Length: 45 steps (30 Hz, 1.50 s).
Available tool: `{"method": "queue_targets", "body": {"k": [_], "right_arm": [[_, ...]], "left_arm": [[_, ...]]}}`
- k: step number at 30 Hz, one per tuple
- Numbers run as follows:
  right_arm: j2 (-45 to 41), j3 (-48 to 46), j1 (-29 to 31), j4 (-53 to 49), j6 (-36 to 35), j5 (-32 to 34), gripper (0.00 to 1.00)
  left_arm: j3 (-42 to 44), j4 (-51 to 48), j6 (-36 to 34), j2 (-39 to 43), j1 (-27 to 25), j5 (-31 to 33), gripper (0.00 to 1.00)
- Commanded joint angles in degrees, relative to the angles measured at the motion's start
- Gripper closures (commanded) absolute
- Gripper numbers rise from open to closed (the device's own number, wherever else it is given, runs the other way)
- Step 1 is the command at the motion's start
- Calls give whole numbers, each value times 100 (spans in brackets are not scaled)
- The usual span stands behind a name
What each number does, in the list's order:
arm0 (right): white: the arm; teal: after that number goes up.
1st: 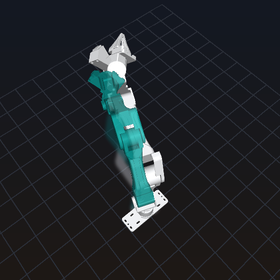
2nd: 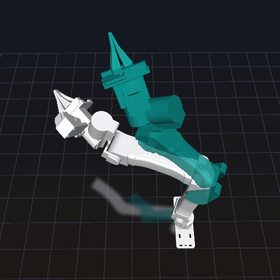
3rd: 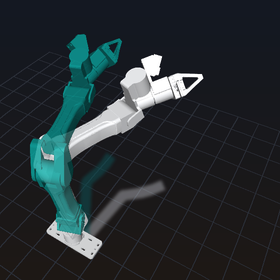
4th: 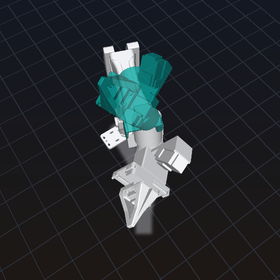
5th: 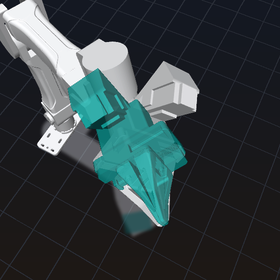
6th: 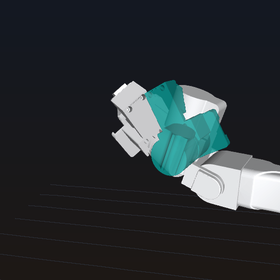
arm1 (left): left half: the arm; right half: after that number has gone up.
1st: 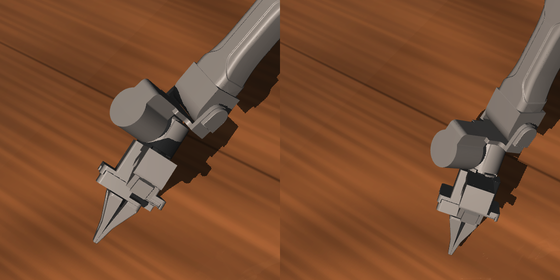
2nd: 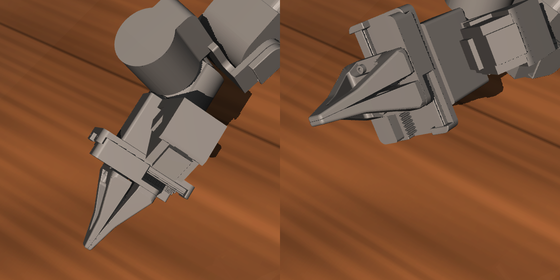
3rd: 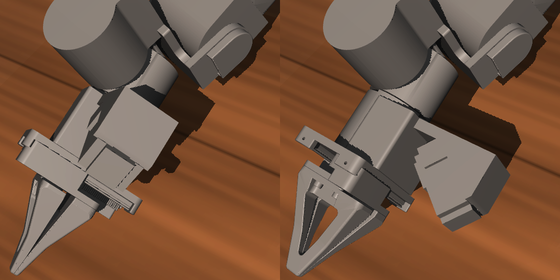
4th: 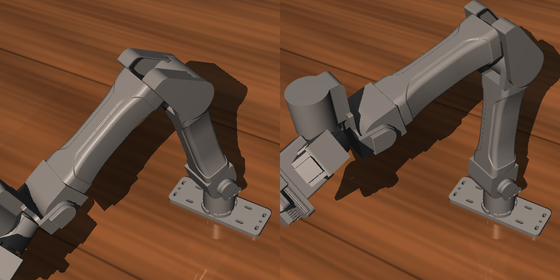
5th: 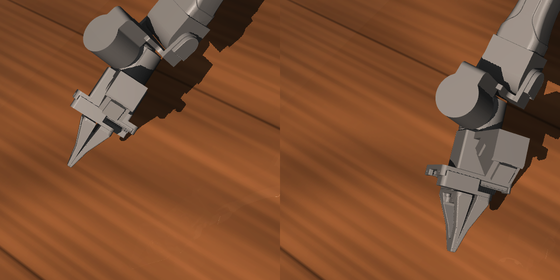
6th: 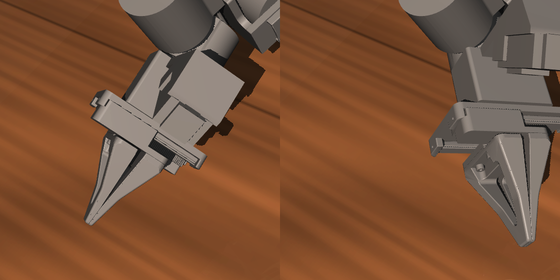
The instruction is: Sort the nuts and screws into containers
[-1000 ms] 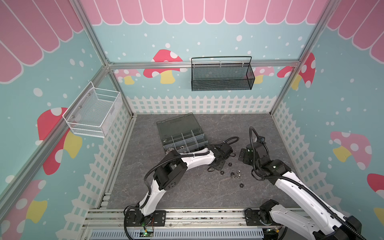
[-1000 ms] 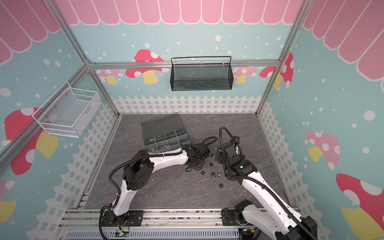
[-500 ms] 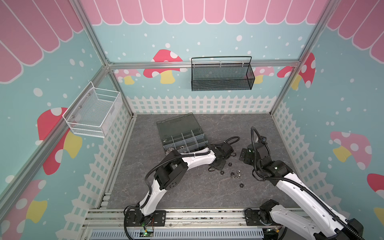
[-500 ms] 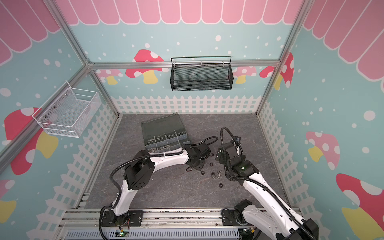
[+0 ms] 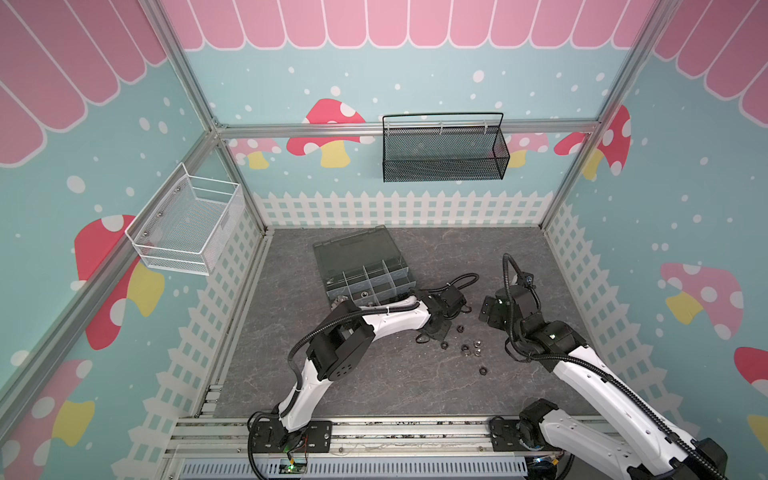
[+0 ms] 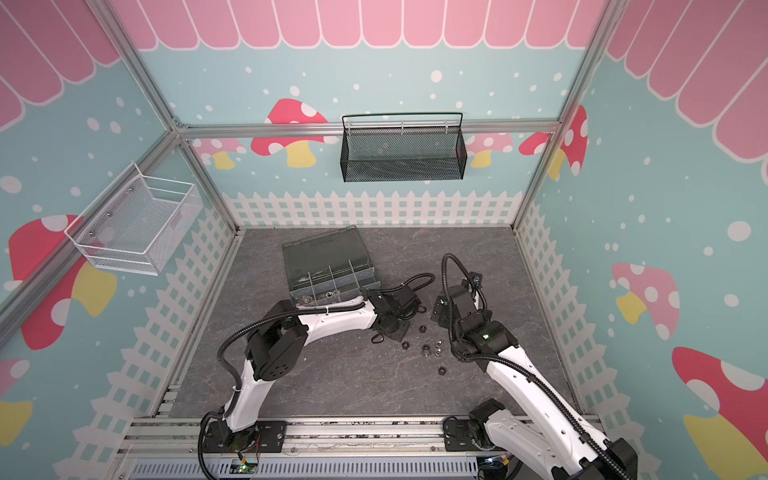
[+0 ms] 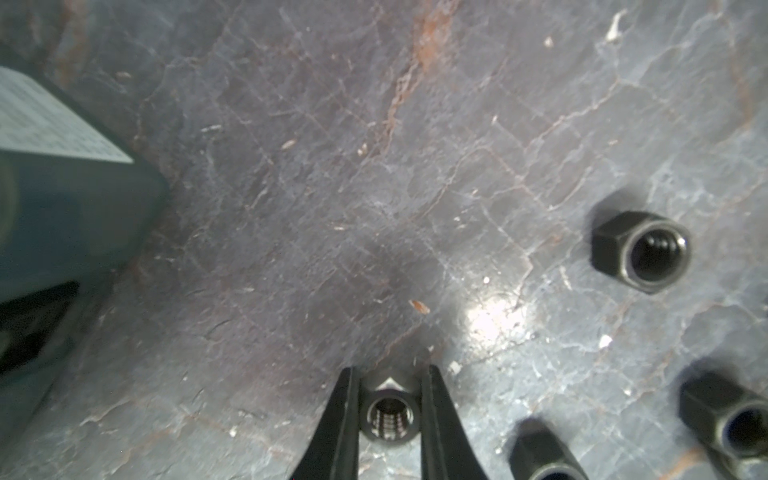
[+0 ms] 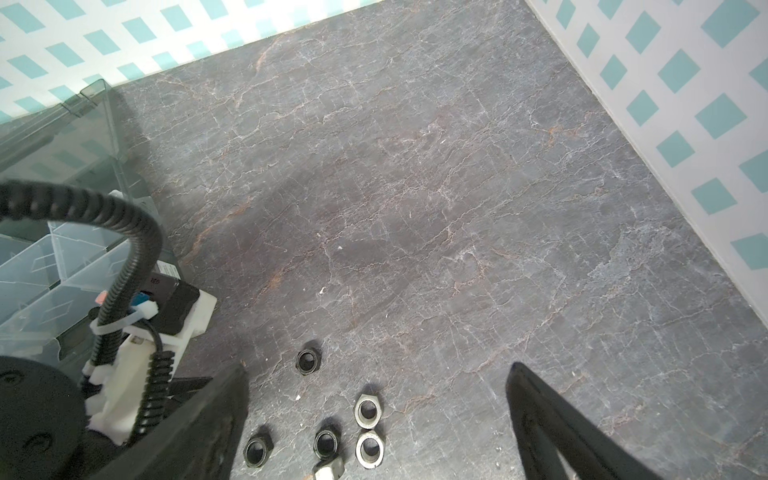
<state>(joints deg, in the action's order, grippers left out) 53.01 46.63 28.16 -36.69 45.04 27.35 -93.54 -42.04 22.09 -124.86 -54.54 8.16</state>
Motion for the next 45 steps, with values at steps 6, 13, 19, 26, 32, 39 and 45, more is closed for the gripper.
{"method": "queue_targets", "body": {"k": [6, 13, 19, 26, 32, 39, 45], "right_arm": [[-231, -77, -26, 131, -260, -169, 2], [-292, -103, -22, 250, -419, -280, 2], [-19, -118, -27, 292, -452, -461, 2], [229, -137, -24, 346, -456, -666, 2], [323, -254, -26, 339, -420, -892, 2], [418, -363, -23, 250, -308, -987, 2], [497, -424, -37, 250, -239, -1064, 2]], "left_arm": [[575, -12, 51, 718, 55, 425, 88], [991, 204, 74, 1730, 288, 665, 89], [1497, 391, 80, 2708, 927, 862, 89], [1939, 593, -9, 3075, 2058, 761, 89], [1885, 772, -120, 2719, 2708, 435, 89], [1712, 812, -204, 2218, 3074, 238, 89], [1664, 814, -237, 1989, 3201, 221, 88]]}}
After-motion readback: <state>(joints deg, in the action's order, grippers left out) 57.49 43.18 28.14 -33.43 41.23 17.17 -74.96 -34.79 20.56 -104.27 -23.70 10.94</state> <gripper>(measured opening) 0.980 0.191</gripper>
